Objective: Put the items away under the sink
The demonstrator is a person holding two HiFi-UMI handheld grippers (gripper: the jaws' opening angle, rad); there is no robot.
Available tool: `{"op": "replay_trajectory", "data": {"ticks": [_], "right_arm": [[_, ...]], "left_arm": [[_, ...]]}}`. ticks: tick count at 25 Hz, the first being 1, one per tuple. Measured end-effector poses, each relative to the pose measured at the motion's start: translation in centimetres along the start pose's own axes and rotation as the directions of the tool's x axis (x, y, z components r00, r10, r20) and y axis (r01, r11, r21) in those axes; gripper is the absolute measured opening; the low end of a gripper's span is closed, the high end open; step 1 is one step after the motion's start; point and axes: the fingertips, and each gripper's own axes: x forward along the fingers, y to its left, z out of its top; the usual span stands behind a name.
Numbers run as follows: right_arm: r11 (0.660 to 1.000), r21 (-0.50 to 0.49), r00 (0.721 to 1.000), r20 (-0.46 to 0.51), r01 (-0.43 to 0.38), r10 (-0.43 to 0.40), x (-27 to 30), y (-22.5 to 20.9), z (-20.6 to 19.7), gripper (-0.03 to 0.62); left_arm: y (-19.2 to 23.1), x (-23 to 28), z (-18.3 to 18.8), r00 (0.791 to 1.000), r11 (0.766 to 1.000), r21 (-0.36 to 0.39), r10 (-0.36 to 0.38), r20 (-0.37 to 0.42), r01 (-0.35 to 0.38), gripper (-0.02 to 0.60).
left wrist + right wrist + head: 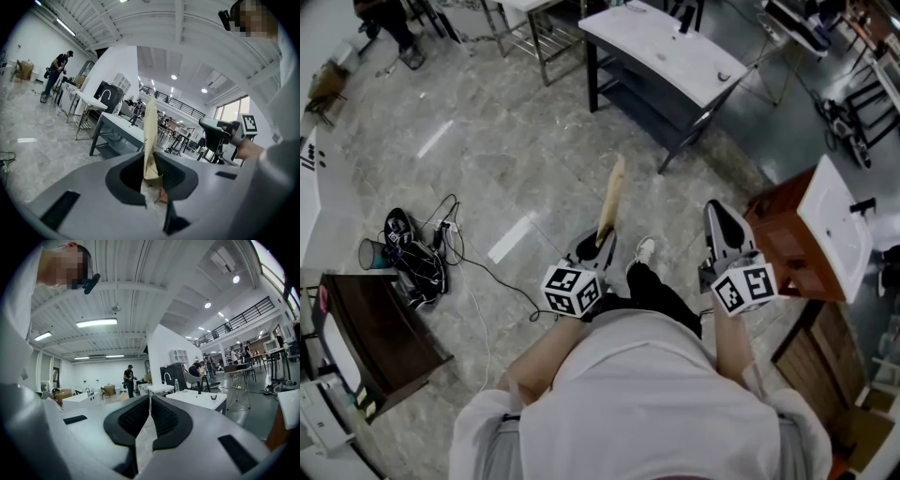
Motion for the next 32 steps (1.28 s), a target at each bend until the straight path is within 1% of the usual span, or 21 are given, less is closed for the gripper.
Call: {"op": "replay_trajectory", "data": {"ticks": [6,13,16,21,24,28,32], "right_arm": [[1.000,-0.004,1.000,0.021,-0.018,0.018,2.1,-0.3,0.4,0.041],[1.000,-0.018,0.998,0.067,-0.019,0.020,5.6,-3.7,2.4,0.041],[1.000,-0.002,0.997,0.075,-0.020,0.020,7.1,-5.2,2.6,0.041],[0.999,0.021,0.998,0.046,-0.036,0.035,10.1,-6.6,1.5,0.040],[0.999,0.033,0.999,0.023,-0.040,0.039,11.8,-8.1,0.7,0.041],[0.998,0.053,0.999,-0.012,-0.030,0.031,14.0,-11.1,-0.3,0.041],[0.998,0.064,1.000,-0.010,-0.028,0.028,16.7,-13.9,-0.3,0.041]], "left_arm": [[1.7,1.1,1.6,1.000,1.000,0.013,0.019,0.023,-0.019,0.051],[2.3,5.1,4.0,0.999,0.999,0.040,0.011,0.034,-0.012,0.051],[2.5,6.1,4.3,0.999,0.998,0.050,0.021,0.024,-0.022,0.051],[4.7,7.5,3.9,0.998,0.998,0.013,0.062,-0.003,-0.062,0.051],[5.3,9.6,3.8,0.998,0.998,0.004,0.066,-0.015,-0.066,0.051],[5.5,13.5,3.9,0.998,0.999,0.003,0.049,-0.037,-0.049,0.051],[6.1,18.1,4.9,0.997,1.000,0.011,0.029,-0.068,-0.028,0.051]]}}
